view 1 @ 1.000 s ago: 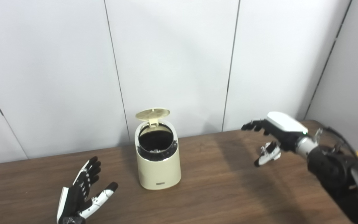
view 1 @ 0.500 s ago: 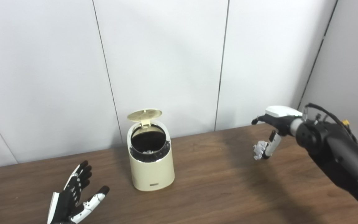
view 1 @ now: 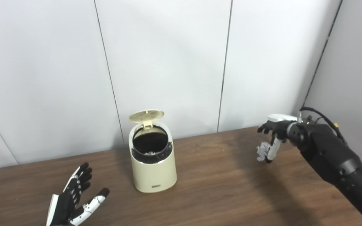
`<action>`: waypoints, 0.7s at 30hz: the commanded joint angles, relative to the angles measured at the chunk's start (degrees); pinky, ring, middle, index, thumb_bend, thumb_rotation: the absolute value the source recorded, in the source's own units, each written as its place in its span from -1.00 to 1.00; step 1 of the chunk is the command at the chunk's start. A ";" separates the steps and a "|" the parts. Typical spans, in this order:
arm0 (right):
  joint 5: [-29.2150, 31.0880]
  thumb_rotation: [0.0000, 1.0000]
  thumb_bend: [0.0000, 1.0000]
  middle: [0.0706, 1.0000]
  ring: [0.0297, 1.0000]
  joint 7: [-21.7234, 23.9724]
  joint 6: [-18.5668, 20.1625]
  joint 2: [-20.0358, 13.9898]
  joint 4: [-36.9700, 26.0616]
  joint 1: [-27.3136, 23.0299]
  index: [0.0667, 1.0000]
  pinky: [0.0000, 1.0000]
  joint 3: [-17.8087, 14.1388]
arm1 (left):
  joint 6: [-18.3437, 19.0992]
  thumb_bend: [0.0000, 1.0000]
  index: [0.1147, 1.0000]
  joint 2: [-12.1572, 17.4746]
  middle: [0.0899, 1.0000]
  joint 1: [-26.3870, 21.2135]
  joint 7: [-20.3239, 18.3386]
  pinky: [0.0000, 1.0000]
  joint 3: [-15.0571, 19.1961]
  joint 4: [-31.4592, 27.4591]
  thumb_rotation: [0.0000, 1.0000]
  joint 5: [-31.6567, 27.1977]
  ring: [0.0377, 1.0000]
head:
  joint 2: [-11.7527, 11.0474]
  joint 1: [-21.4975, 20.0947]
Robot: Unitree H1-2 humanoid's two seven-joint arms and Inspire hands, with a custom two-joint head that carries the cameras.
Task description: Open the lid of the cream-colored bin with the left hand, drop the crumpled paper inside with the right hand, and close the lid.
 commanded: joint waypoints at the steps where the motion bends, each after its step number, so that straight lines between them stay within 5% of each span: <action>1: 0.39 -0.78 0.70 0.75 0.65 -3.20 -1.24 -1.11 0.31 -3.17 0.70 0.34 -0.98 | -0.36 0.41 0.90 0.45 0.78 -1.45 -0.25 0.77 -0.08 -2.70 -0.49 0.17 0.79 | 0.00 -0.03; 16: 3.00 -0.86 0.60 0.80 0.75 -4.20 -1.91 0.23 2.05 -0.99 0.67 0.56 0.95 | 1.30 0.42 0.89 0.40 0.80 -1.07 -1.59 0.76 0.30 -3.94 -0.47 -1.87 0.80 | 1.55 1.22; 19: 2.41 -0.85 0.61 0.64 0.57 -3.18 -1.81 0.03 2.45 -1.23 0.60 0.34 2.14 | 1.39 0.40 0.88 0.50 0.79 -1.02 -1.58 0.76 0.25 -4.00 -0.46 -1.36 0.80 | 1.75 1.26; 21: 2.23 -0.83 0.58 0.63 0.57 -2.38 -1.80 -0.15 2.77 -1.41 0.59 0.39 2.79 | 1.24 0.41 0.88 0.55 0.79 -1.00 -1.60 0.73 0.24 -3.89 -0.46 -1.23 0.79 | 1.90 1.26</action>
